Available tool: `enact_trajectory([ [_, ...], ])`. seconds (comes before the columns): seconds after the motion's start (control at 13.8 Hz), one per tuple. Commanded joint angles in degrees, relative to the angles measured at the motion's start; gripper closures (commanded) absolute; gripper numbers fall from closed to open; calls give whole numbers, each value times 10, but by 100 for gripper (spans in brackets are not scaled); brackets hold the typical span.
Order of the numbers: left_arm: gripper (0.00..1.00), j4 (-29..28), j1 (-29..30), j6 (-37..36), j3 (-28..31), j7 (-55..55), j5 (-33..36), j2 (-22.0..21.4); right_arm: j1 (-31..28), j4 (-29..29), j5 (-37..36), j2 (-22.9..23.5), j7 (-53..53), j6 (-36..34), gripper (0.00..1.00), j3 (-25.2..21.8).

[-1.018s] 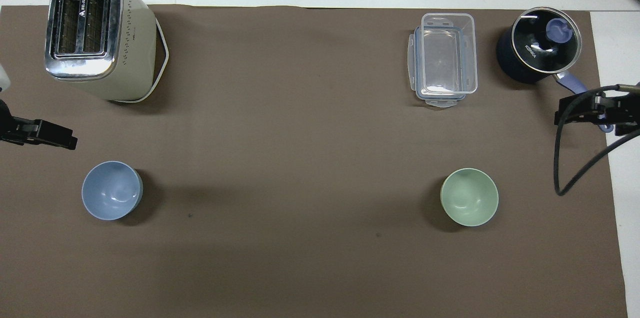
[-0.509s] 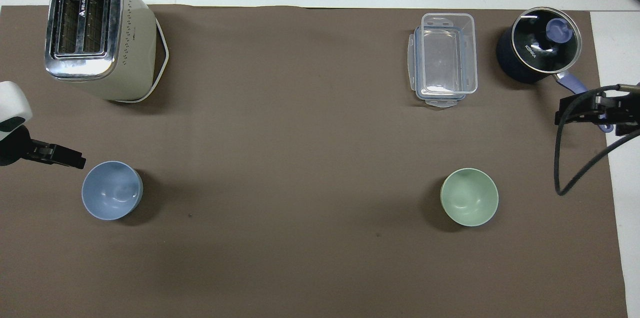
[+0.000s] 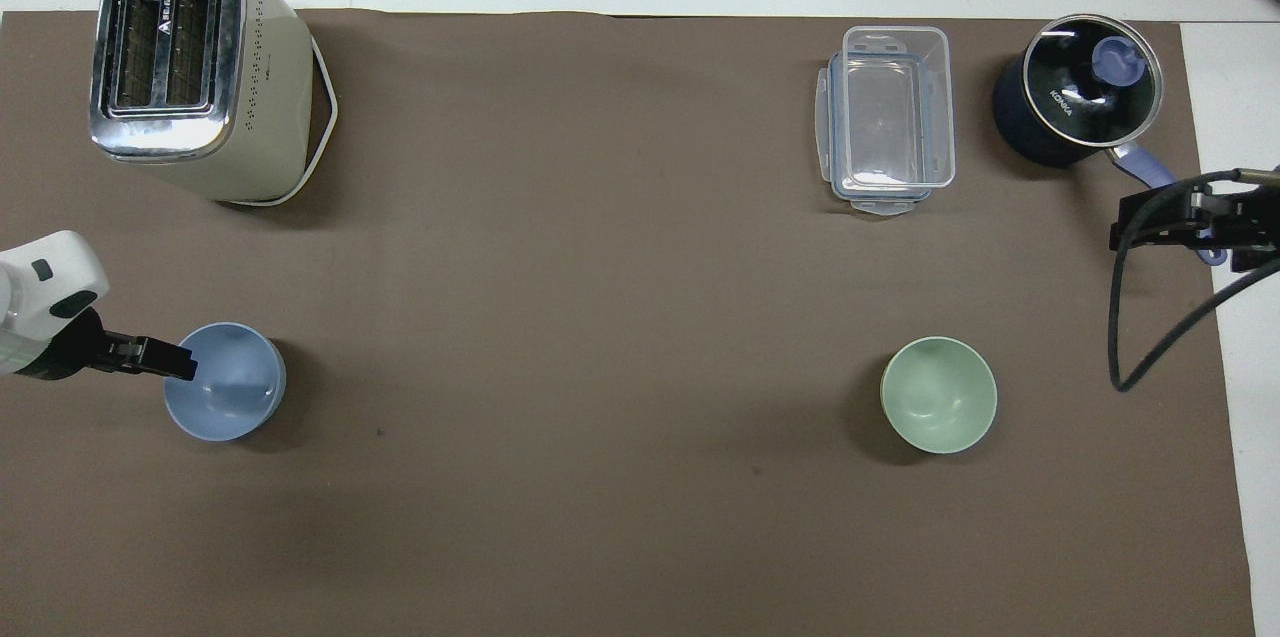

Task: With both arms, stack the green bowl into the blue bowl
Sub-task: 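Reach the left gripper to the blue bowl rim and grasp it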

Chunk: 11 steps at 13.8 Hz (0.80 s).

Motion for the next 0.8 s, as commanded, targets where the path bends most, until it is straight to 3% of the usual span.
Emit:
enact_trajectory([
  [0.0, 0, -58, 13, 38, -6, 3, -10, -24, -6, -10, 6, -8, -5, 2, 0, 1],
  [0.29, 0, -107, 20, 76, -6, 5, -20, -25, -6, -10, 6, -8, -6, 2, 0, 1],
  [0.36, 6, -119, 20, 86, -6, 7, -27, -26, -6, -10, 6, -8, -6, 3, 0, 1],
  [0.44, 26, -125, 20, 91, -6, 7, -27, -26, -6, -10, 6, -8, -6, 3, 0, 1],
  [0.51, 66, -134, 20, 101, -6, 7, -28, -26, -7, -10, 6, -8, -6, 3, 0, 1],
  [0.58, 100, -139, 20, 111, -6, 6, -30, -26, -7, -10, 6, -8, -6, 3, 0, 1],
  [0.73, 100, -132, 20, 111, -6, 5, -35, -20, -7, -10, 6, -8, -6, 3, 0, 1],
])
